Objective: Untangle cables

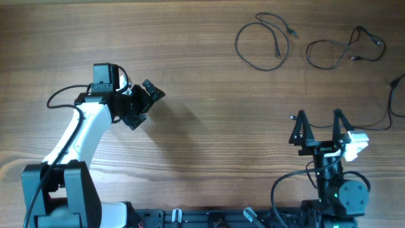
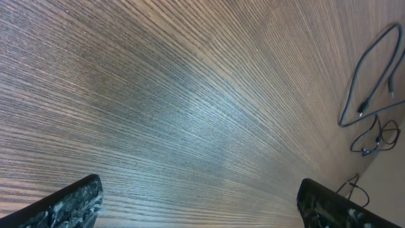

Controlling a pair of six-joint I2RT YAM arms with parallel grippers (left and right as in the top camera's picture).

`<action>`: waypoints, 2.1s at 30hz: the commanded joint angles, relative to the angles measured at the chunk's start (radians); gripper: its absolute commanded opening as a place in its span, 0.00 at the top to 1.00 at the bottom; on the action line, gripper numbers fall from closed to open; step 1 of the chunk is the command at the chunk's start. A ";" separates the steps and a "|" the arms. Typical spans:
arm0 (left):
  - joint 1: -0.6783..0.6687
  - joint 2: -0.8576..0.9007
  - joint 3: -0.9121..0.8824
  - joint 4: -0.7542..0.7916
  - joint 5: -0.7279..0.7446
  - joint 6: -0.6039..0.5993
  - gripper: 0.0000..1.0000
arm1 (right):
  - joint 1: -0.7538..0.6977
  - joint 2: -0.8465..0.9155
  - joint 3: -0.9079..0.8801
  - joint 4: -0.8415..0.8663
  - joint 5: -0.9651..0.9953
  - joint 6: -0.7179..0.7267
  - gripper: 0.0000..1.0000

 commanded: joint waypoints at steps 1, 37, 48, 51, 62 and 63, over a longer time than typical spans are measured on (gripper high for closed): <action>0.003 -0.011 0.014 0.000 0.008 0.005 0.00 | 0.003 -0.018 -0.036 0.012 -0.023 -0.014 0.00; 0.003 -0.011 0.014 0.000 0.008 0.005 0.00 | 0.000 -0.019 -0.112 -0.057 -0.071 -0.215 0.00; 0.003 -0.011 0.014 0.000 0.008 0.005 0.00 | -0.029 -0.019 -0.112 -0.056 -0.071 -0.215 0.00; 0.003 -0.011 0.014 0.000 0.008 0.005 0.00 | -0.029 -0.019 -0.112 -0.051 -0.059 -0.216 0.00; 0.003 -0.011 0.014 0.000 0.008 0.005 0.00 | -0.029 -0.019 -0.112 -0.064 -0.027 -0.280 0.00; 0.003 -0.011 0.014 0.000 0.008 0.005 0.00 | -0.029 -0.019 -0.112 -0.064 -0.027 -0.296 0.00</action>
